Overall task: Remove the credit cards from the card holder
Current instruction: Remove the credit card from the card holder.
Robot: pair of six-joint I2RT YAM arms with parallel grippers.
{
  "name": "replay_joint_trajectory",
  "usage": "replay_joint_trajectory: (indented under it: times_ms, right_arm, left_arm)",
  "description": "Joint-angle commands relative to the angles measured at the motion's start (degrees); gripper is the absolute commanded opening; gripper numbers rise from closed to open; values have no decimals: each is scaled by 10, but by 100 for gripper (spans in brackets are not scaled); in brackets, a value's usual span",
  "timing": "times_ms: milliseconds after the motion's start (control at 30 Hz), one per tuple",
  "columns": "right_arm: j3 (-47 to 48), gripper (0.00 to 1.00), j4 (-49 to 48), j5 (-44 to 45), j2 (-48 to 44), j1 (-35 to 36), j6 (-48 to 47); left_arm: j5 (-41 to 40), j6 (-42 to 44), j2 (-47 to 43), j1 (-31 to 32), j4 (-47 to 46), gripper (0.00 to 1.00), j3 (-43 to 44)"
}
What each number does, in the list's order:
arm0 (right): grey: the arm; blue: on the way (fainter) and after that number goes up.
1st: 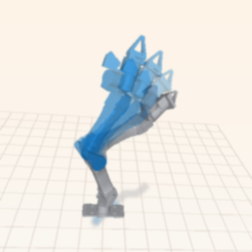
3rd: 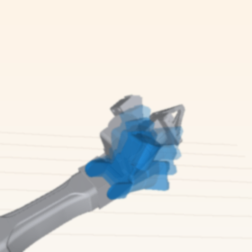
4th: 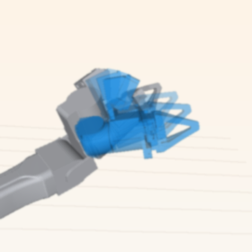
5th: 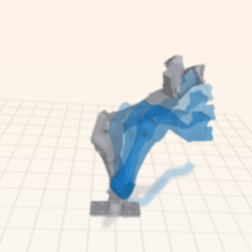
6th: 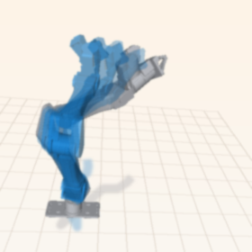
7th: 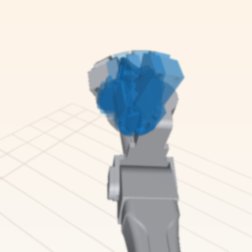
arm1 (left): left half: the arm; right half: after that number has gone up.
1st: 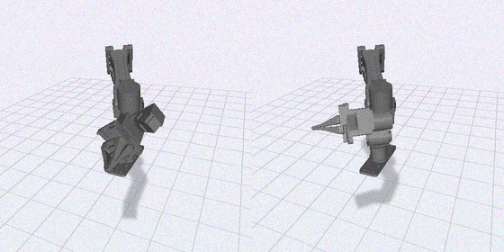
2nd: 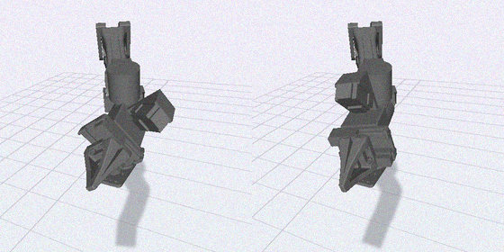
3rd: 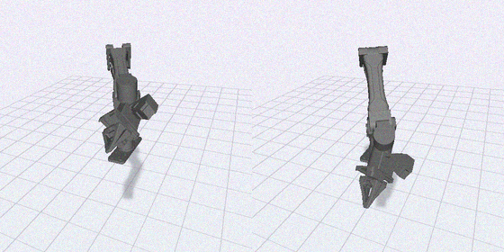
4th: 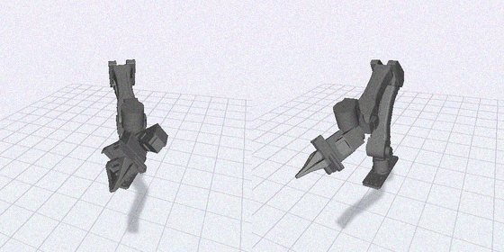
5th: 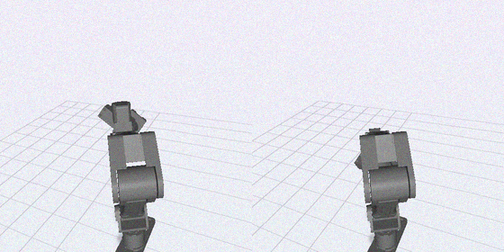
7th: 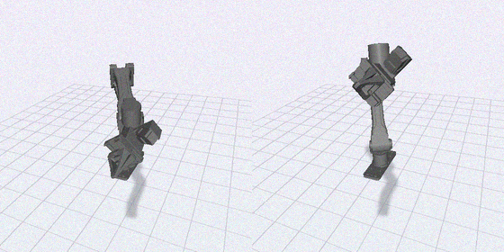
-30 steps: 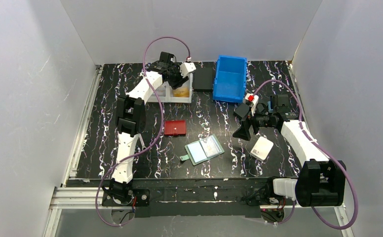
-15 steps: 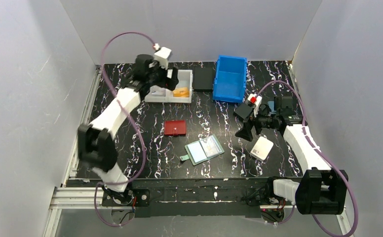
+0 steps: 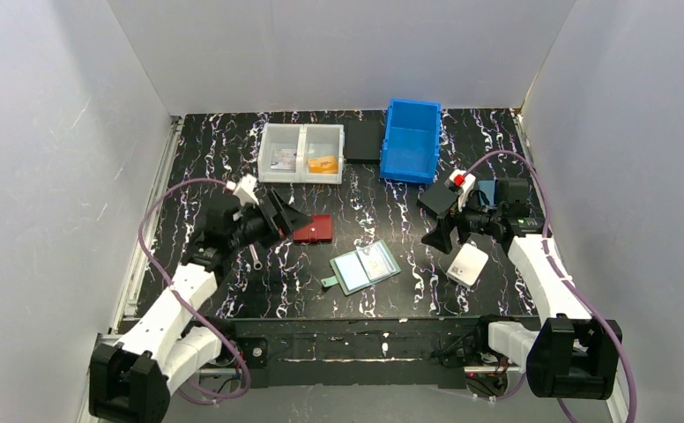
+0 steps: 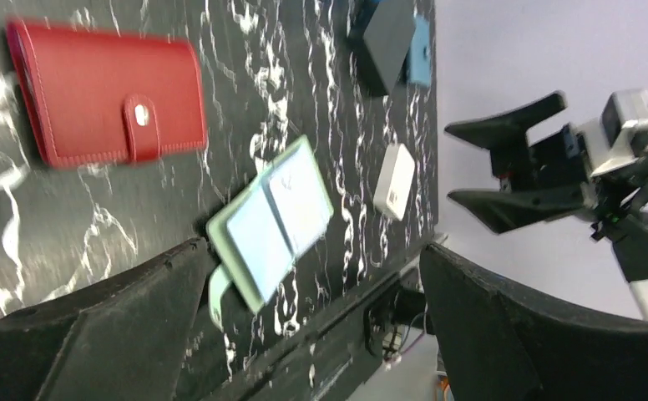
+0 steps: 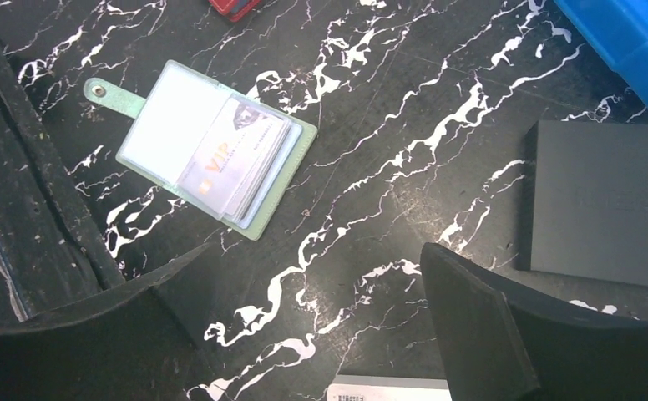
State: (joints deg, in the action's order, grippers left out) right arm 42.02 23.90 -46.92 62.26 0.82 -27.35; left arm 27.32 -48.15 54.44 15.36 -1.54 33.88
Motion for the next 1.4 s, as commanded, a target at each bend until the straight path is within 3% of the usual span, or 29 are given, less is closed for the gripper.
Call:
replay_joint_trajectory:
  times_ms: [0,133,267,400,500,600,700,767,867,1367]
  right_arm:
    - [-1,98,-7,-30,1,-2,18]
    - [16,98,-1,-23,44,6,77]
    - [32,98,14,3,81,58,73]
    - [24,98,-10,26,77,117,74]
    - [17,98,-36,-8,76,122,109]
    - [5,91,-75,-67,87,125,170]
    - [-11,74,-147,-100,108,131,254]
    - [-33,54,-216,-94,128,140,350]
    - [-39,41,-234,-77,155,153,384]
    - [-32,41,-240,20,233,211,395]
  left_arm:
    - [-52,-64,-96,99,39,93,-36]
    - [-148,-88,-118,202,48,88,-51]
    - [-232,-82,-61,308,48,86,-21]
    - [-267,-69,17,360,50,84,15]
    - [-303,-69,57,388,30,83,22]
    - [-304,-76,84,400,-14,80,17]
    - [-309,-86,111,404,-32,78,15]
    - [-302,-92,129,404,-71,76,5]
    - [-306,-96,143,405,-111,73,-6]
    - [-307,-135,239,405,-265,62,-55]
